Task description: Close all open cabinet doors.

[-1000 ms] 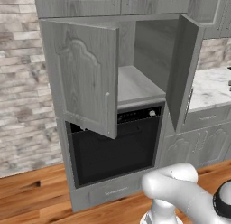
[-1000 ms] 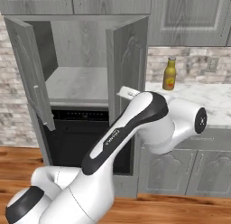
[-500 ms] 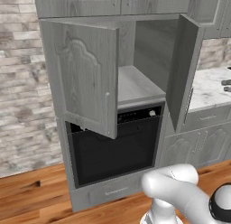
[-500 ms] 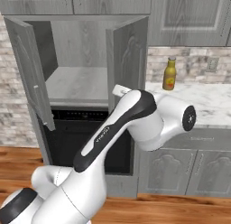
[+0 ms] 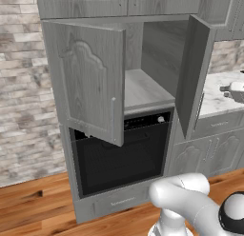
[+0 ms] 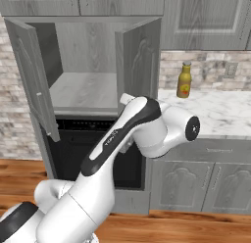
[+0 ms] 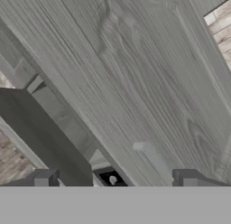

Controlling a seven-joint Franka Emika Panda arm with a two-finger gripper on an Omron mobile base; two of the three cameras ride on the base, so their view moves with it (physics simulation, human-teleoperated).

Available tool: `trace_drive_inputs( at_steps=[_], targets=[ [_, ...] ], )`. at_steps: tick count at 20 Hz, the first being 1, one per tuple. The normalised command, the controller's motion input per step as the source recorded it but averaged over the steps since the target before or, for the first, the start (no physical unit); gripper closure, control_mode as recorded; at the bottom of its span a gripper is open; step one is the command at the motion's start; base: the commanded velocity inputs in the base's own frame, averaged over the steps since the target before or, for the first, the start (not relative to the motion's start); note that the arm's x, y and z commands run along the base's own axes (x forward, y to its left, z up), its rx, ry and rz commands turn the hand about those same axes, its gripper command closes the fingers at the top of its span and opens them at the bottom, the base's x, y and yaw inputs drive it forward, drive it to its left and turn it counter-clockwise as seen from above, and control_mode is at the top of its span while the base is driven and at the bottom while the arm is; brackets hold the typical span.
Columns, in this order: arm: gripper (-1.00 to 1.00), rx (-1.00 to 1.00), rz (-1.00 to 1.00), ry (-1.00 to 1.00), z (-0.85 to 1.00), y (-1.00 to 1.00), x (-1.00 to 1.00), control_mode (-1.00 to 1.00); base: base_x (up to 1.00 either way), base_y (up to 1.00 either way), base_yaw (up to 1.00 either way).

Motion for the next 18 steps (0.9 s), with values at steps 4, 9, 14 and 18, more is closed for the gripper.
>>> trace_drive_inputs(
  at_steps=[4,9,14,18],
  targets=[
    [-1.0,0.0,0.0,0.0,-0.02,0.0,0.46,-1.0,0.0,0.0,0.0],
    [-1.0,0.0,0.0,0.0,0.0,-0.02,0.47,-1.0,0.0,0.0,0.0],
    [-1.0,0.0,0.0,0.0,0.0,0.01,0.36,-1.0,0.0,0.0,0.0],
    [-1.0,0.0,0.0,0.0,0.0,0.17,0.07,-1.0,0.0,0.0,0.0]
  ],
)
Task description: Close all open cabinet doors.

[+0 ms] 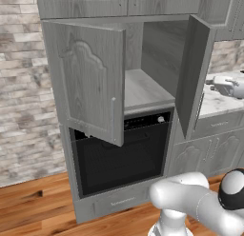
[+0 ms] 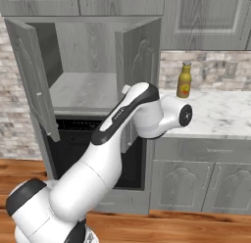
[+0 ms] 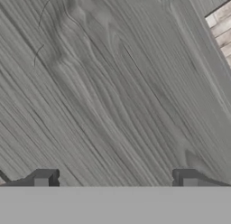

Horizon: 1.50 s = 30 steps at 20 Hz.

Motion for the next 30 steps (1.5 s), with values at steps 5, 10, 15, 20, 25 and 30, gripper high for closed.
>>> trace_drive_inputs(
  at_steps=[5,10,15,20,25,30],
  targets=[
    [-1.0,0.0,0.0,0.0,0.0,0.31,0.02,-1.0,0.0,0.0,0.0],
    [-1.0,0.0,0.0,0.0,0.0,0.3,0.1,-1.0,0.0,0.0,0.0],
    [-1.0,0.0,0.0,0.0,0.0,0.29,0.28,-1.0,0.0,0.0,0.0],
    [-1.0,-0.01,0.0,0.0,0.0,0.3,0.34,-1.0,0.0,0.0,0.0],
    [-1.0,-0.01,0.0,0.0,0.0,0.29,0.35,-1.0,0.0,0.0,0.0],
    [-1.0,0.0,0.0,-0.01,0.0,0.14,0.36,-1.0,0.0,0.0,0.0]
  ],
)
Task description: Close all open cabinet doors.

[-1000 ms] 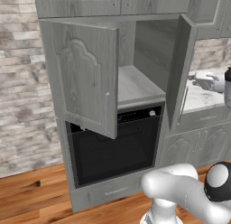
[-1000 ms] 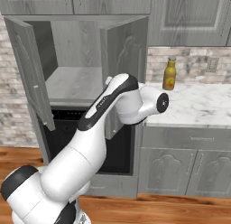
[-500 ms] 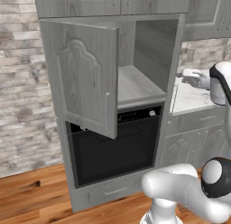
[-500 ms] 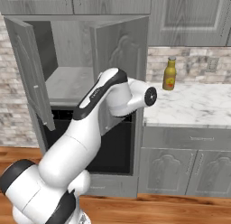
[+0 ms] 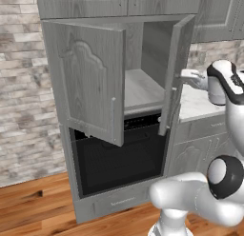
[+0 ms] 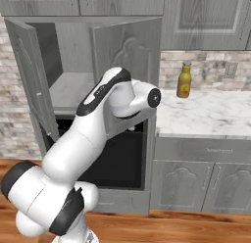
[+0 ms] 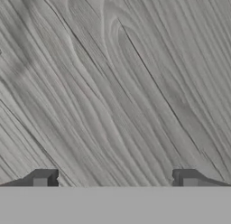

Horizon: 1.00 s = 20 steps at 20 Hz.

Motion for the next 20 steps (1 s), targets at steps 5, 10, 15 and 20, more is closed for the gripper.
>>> trace_drive_inputs(
  at_steps=[5,10,15,20],
  targets=[
    [-1.0,0.0,0.0,-0.01,-0.02,0.1,0.33,-1.0,0.0,0.0,0.0],
    [-1.0,0.0,0.0,-0.02,-0.17,0.17,0.45,-1.0,0.0,0.0,0.0],
    [-1.0,0.0,0.0,-0.02,-0.18,0.19,0.54,-1.0,0.0,0.0,0.0],
    [-1.0,0.0,0.0,-0.01,-0.1,0.2,0.44,-1.0,0.0,0.0,0.0]
  ],
)
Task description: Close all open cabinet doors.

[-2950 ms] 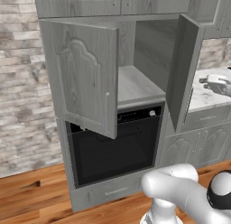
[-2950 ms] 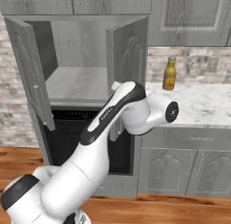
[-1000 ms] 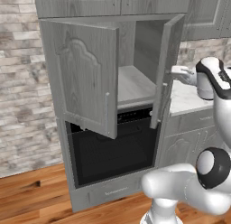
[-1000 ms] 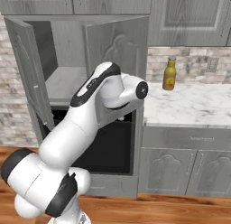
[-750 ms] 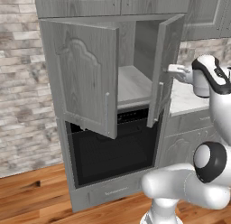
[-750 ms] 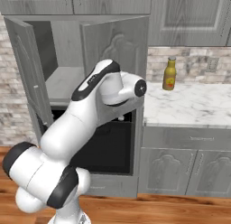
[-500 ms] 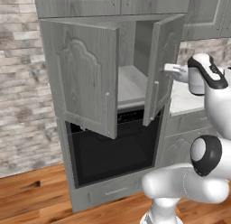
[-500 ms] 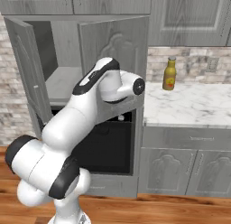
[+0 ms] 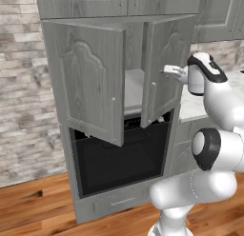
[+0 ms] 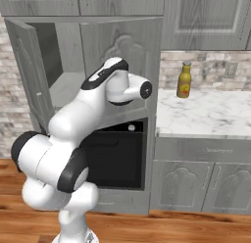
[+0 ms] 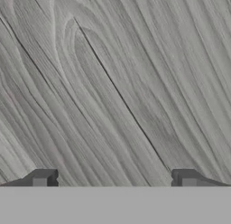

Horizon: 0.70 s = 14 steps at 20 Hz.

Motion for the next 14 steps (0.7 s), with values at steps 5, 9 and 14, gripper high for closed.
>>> trace_drive_inputs(
  at_steps=[5,9,14],
  targets=[
    [-1.0,0.0,0.0,0.0,0.0,0.18,0.39,-1.0,0.0,0.0,0.0],
    [-1.0,0.0,0.0,0.0,0.0,0.21,0.37,-1.0,0.0,0.0,0.0],
    [-1.0,0.0,0.0,0.0,0.0,0.24,0.39,-1.0,0.0,0.0,0.0]
  ],
)
